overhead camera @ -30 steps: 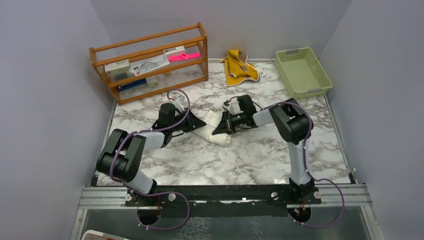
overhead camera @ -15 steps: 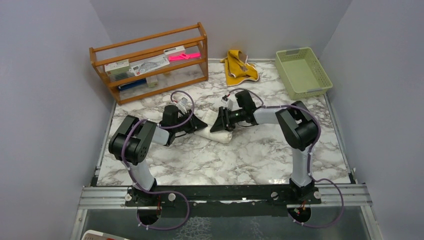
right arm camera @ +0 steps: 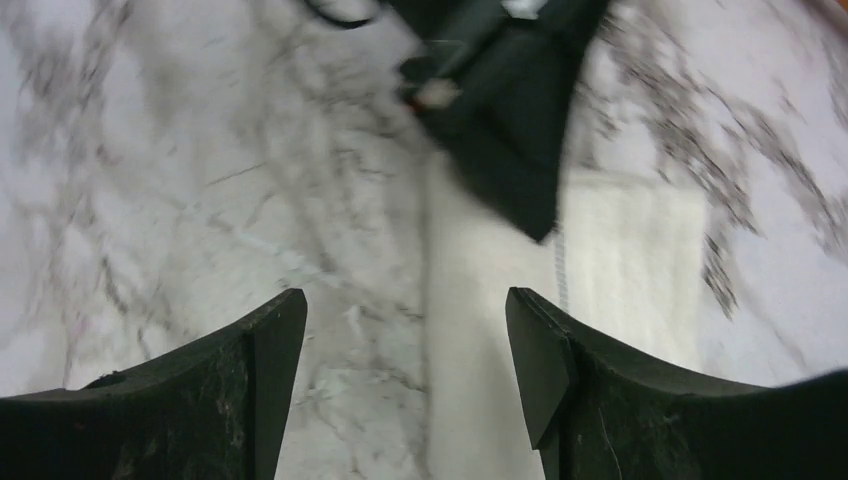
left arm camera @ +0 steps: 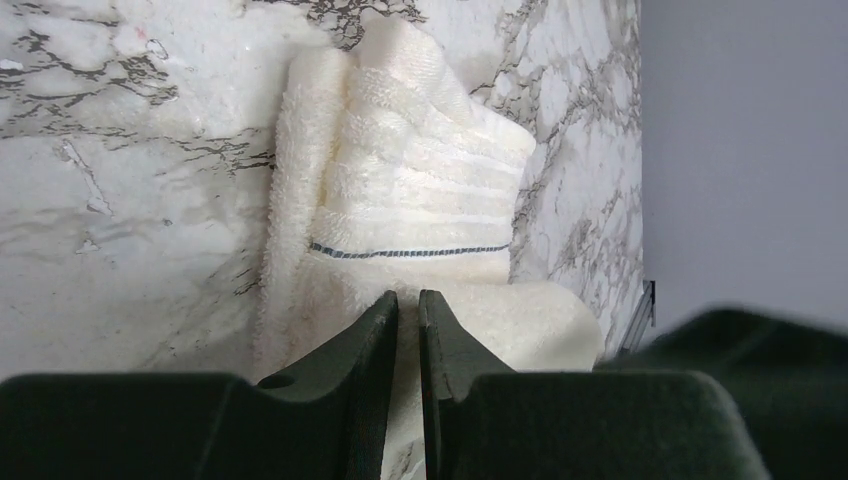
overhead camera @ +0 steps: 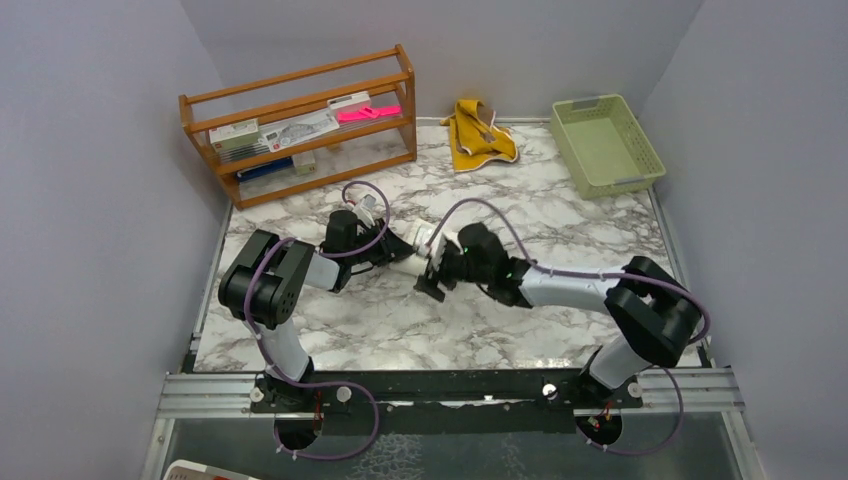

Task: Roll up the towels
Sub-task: Roll the towel at the center of the board.

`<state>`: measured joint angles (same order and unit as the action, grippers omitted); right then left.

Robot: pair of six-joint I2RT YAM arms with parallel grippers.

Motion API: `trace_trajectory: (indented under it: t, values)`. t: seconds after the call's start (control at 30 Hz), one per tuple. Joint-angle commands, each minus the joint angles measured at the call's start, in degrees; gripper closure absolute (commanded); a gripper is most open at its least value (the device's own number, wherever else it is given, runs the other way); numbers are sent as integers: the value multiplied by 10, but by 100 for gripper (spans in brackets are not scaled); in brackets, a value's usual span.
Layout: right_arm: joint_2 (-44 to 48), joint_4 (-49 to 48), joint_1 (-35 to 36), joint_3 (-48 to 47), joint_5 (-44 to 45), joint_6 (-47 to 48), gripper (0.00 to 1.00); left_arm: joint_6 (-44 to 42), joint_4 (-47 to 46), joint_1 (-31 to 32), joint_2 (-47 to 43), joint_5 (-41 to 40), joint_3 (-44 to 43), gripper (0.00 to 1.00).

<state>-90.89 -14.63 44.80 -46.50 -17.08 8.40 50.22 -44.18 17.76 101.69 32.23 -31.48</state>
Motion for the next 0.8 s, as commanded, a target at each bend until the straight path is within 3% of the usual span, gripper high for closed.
trace_trajectory:
  t: [0.0, 0.37, 0.77]
  values:
    - [-6, -107, 75, 60, 77, 251, 27, -37, 60, 2, 22, -45, 3, 81]
    - [-89, -149, 122, 49, 194, 342, 30, -51, 86, 2, 10, -51, -4, 81]
    - [-156, -60, 125, -5, 304, 333, 44, -73, 120, 2, -17, -47, -14, 81]
